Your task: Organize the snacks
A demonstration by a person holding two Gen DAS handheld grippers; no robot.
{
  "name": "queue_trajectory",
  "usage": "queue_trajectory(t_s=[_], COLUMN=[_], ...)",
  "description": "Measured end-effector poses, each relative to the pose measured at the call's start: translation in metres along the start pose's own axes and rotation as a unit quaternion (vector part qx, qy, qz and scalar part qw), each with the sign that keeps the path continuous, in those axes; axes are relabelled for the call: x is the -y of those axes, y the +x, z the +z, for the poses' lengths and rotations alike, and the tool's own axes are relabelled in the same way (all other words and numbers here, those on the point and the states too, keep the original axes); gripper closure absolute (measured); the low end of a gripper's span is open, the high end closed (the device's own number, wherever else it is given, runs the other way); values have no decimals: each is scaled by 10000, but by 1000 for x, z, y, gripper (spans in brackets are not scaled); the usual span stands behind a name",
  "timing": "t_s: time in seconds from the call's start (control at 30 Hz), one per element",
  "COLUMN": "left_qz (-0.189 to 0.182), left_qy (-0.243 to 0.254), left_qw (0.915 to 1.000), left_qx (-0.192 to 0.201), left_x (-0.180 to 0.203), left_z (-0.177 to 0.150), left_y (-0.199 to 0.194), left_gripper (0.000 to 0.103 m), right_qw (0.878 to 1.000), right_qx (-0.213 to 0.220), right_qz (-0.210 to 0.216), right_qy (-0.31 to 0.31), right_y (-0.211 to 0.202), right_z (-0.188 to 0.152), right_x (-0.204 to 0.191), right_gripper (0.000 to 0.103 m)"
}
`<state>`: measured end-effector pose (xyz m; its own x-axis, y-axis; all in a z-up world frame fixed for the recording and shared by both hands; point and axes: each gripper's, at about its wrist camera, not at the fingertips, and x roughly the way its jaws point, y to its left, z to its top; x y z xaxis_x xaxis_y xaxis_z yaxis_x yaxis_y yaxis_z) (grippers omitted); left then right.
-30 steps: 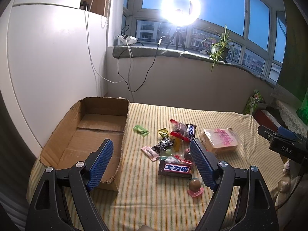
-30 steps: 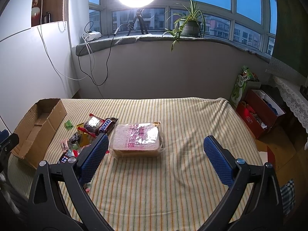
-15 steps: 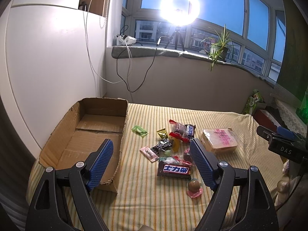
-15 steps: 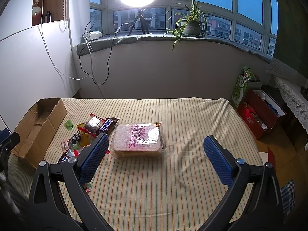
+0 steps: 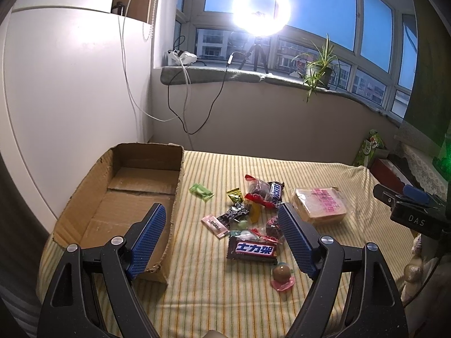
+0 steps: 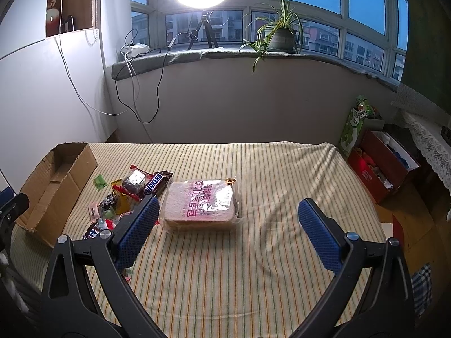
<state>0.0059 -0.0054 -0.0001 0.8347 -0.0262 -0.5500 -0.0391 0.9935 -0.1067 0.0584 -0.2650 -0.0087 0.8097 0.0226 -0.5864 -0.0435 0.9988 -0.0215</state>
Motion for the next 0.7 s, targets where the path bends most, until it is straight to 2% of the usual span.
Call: queue_trajectory(t_s=[0.3, 0.63, 0.7], left_qz=[-126, -426, -492], left_qy=[-15, 42, 75], left_qw=[9998, 9982, 9975], left_qx=[-168, -417, -504], left_x=[5, 24, 29], left_z=[-1, -4, -5], left_y=[15, 39, 46], left_gripper=[21, 21, 22], right_qw=[10000, 9998, 9996], right_qx=[-74, -191, -255], right_qz=[10, 97, 147], right_qy=[-53, -26, 7], right_y=[9, 28, 34], right_z=[-1, -5, -6], right_x=[1, 9, 13], right_gripper=[2, 2, 6])
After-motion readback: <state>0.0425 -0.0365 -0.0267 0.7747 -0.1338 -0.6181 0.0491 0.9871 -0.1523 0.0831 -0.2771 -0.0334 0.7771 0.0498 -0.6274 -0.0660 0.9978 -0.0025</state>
